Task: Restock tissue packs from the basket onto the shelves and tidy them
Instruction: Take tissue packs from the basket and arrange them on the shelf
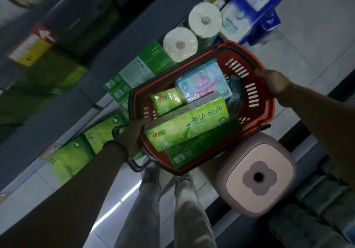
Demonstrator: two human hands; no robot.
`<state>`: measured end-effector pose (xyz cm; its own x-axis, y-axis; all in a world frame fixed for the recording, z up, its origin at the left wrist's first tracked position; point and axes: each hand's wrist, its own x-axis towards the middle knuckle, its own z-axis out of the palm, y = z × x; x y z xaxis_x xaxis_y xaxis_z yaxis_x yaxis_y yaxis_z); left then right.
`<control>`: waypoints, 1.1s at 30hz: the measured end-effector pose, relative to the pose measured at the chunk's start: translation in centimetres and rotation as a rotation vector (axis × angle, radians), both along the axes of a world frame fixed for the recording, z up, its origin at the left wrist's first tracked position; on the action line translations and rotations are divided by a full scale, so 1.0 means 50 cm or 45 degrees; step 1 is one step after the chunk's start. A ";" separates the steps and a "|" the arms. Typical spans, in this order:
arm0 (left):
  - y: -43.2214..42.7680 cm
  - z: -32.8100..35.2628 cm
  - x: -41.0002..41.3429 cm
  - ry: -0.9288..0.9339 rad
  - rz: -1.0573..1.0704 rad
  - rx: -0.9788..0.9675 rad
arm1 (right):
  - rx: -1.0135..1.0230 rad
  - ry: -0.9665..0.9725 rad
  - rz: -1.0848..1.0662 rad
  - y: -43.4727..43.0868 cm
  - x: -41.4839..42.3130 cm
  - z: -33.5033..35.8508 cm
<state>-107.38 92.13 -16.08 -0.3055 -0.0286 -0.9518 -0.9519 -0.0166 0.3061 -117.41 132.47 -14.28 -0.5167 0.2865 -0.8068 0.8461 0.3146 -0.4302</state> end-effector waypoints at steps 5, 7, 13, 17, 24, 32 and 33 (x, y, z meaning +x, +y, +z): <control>-0.010 0.027 0.009 0.174 -0.929 -0.317 | 0.536 0.352 0.425 -0.052 0.037 0.019; -0.022 0.011 0.010 0.338 -1.102 -0.737 | 0.469 0.469 0.818 -0.107 0.055 0.063; 0.047 0.032 -0.035 0.683 -1.530 -0.592 | 0.311 0.280 1.624 -0.197 0.081 0.046; 0.057 0.005 -0.027 0.557 -1.627 -0.545 | 0.438 0.259 1.730 -0.223 0.079 0.026; 0.005 0.178 -0.046 0.757 -1.636 -0.553 | 0.543 0.278 1.994 -0.243 0.050 0.190; -0.107 0.711 -0.095 1.191 -1.643 -0.849 | 0.371 0.402 2.041 -0.312 -0.045 0.712; -0.118 0.794 -0.096 1.199 -1.644 -0.870 | 0.378 0.433 2.058 -0.329 -0.053 0.790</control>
<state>-112.19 86.25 23.64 -0.8507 0.3729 -0.3705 0.2469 0.9057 0.3447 -120.06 116.03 25.20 -0.5402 -0.5655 -0.6232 -0.5182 0.8071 -0.2831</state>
